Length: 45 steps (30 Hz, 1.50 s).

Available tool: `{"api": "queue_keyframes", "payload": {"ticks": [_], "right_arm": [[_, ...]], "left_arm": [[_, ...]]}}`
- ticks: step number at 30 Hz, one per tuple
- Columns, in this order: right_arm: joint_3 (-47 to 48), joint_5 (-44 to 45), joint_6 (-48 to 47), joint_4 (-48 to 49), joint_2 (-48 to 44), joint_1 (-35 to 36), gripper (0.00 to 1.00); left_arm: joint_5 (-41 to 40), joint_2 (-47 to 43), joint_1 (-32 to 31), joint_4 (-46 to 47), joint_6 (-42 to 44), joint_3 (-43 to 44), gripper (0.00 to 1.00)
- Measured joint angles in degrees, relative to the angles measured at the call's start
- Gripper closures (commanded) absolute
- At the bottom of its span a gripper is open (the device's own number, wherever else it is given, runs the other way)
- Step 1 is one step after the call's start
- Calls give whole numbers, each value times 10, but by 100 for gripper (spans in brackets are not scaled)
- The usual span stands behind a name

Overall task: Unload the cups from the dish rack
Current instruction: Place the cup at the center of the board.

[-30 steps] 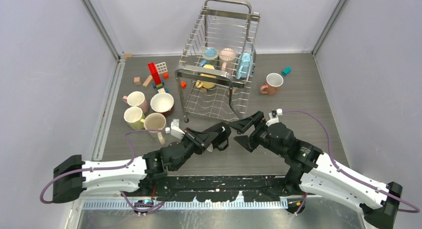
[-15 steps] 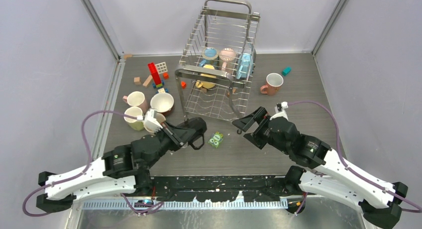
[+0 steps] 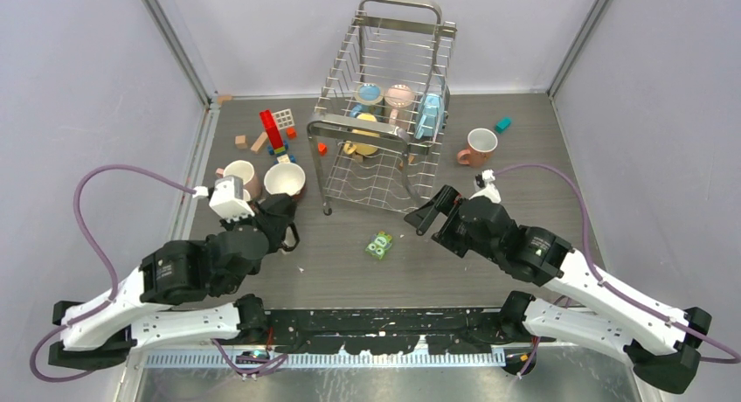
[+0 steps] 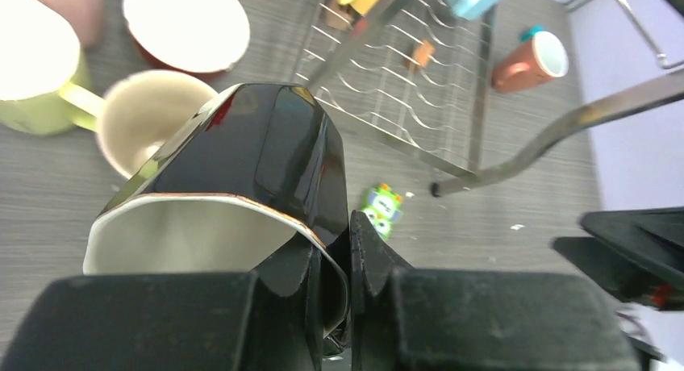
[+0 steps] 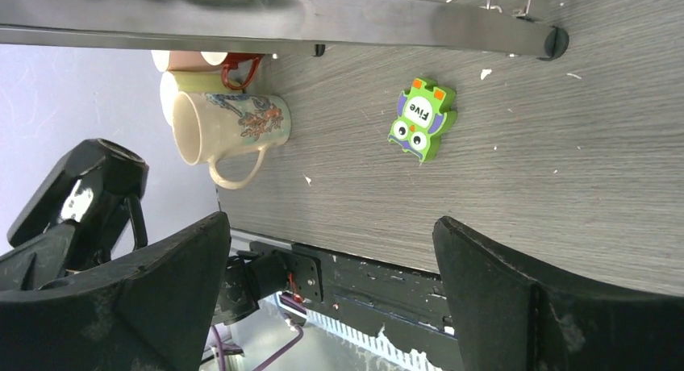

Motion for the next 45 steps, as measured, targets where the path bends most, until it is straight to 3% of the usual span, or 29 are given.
{"api": "queue_keyframes", "payload": {"ticks": [4, 6, 8, 14, 22, 33, 45], "right_arm": [[21, 6, -22, -16, 6, 0, 0], [31, 9, -33, -24, 10, 0, 0], [39, 11, -42, -29, 14, 0, 0], [64, 16, -77, -53, 27, 0, 0], [80, 16, -135, -77, 31, 0, 0], [93, -5, -209, -106, 51, -1, 0], [90, -42, -245, -109, 50, -1, 0]], "left_arm": [[-35, 54, 10, -36, 43, 32, 100], [-28, 82, 46, -32, 79, 45, 100], [-12, 97, 105, -16, 119, 50, 100], [130, 143, 376, 49, 228, 50, 100], [254, 217, 575, 75, 264, 67, 100], [282, 221, 720, 0, 265, 103, 100], [316, 218, 768, -69, 227, 43, 100]]}}
